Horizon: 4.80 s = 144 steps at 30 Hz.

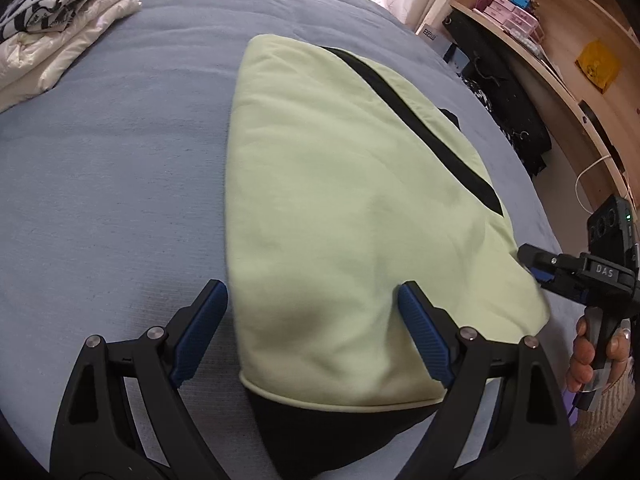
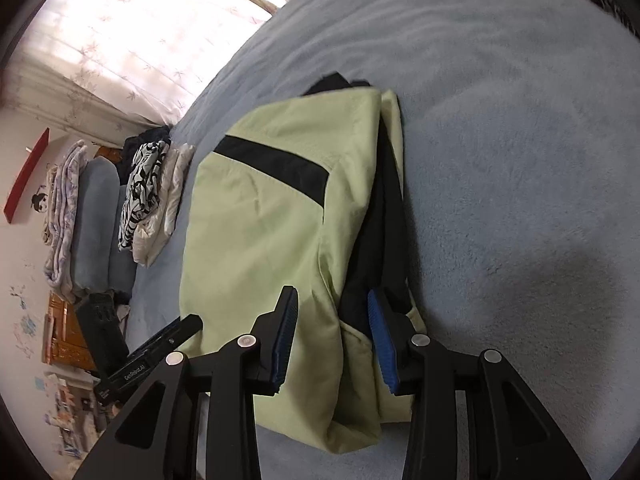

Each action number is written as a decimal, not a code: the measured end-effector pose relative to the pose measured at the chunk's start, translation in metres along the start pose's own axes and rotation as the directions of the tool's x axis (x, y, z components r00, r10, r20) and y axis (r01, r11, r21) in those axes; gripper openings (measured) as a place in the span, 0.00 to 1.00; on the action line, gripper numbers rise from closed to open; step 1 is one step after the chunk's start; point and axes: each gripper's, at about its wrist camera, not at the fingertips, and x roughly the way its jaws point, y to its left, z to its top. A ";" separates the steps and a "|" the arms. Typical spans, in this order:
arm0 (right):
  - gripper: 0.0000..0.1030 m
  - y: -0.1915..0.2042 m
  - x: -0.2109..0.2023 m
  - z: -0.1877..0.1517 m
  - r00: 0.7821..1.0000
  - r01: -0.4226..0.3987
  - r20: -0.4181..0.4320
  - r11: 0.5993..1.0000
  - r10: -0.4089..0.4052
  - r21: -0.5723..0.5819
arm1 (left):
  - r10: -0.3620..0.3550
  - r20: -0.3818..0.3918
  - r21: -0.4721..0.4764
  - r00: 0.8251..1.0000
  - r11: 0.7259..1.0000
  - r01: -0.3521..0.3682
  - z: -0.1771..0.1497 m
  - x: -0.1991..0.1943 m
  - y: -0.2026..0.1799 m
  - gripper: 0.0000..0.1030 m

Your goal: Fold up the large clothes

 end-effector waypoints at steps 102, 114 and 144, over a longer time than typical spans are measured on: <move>0.45 0.081 -0.035 -0.100 0.970 0.215 0.157 0.954 -0.184 -0.210 | 0.105 0.052 0.053 0.993 0.993 -0.108 -0.031 -0.047 -0.018 0.15; 0.72 0.077 -0.064 -0.092 0.968 0.209 0.180 0.959 -0.175 -0.193 | 0.112 0.041 -0.029 0.993 0.993 -0.111 -0.037 -0.071 -0.005 0.64; 0.80 0.001 0.024 0.016 1.000 -0.002 0.014 1.000 0.003 -0.019 | -0.174 -0.072 -0.169 0.982 0.973 0.159 0.018 0.032 0.013 0.80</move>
